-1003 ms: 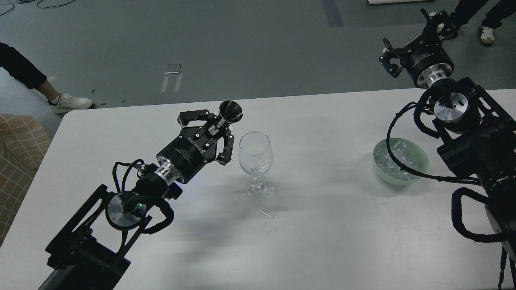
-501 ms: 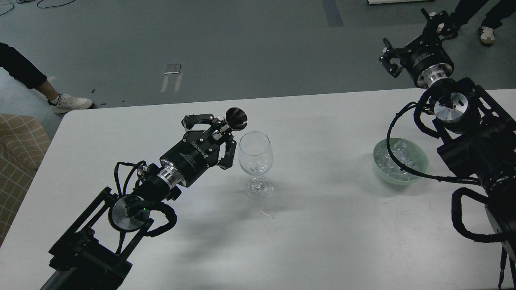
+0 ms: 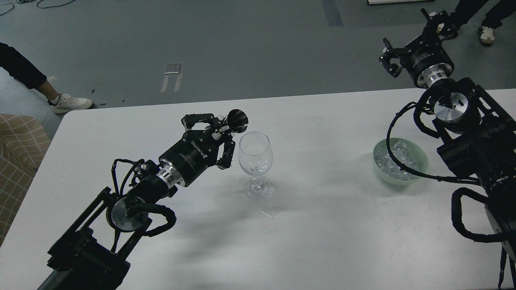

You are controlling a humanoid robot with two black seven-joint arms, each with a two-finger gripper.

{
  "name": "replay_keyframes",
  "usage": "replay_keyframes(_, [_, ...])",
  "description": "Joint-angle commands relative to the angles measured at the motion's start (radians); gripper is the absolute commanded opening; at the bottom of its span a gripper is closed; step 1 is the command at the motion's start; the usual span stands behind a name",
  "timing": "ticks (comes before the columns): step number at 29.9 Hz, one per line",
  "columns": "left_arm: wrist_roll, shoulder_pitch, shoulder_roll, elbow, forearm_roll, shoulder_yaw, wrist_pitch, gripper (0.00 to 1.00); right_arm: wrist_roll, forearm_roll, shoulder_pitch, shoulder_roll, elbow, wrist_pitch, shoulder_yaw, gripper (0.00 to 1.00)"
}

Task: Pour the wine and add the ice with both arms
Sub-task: 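Position the jigger above the wine glass rim with the left gripper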

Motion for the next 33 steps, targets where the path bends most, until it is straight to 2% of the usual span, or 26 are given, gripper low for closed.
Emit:
replay_keyframes(1, [0.0, -0.002, 0.009, 0.002, 0.002, 0.0, -0.002, 0.0, 0.0, 0.0, 0.0, 0.0, 0.0, 0.0, -0.001, 1.0])
replay_keyframes(7, [0.002, -0.002, 0.01, 0.003, 0.066, 0.0, -0.023, 0.0, 0.0, 0.0, 0.0, 0.0, 0.0, 0.0, -0.001, 1.0])
replay_keyframes(33, [0.011, -0.02, 0.007, 0.023, 0.155, 0.0, -0.013, 0.0, 0.0, 0.0, 0.003, 0.0, 0.0, 0.002, 0.001, 1.0])
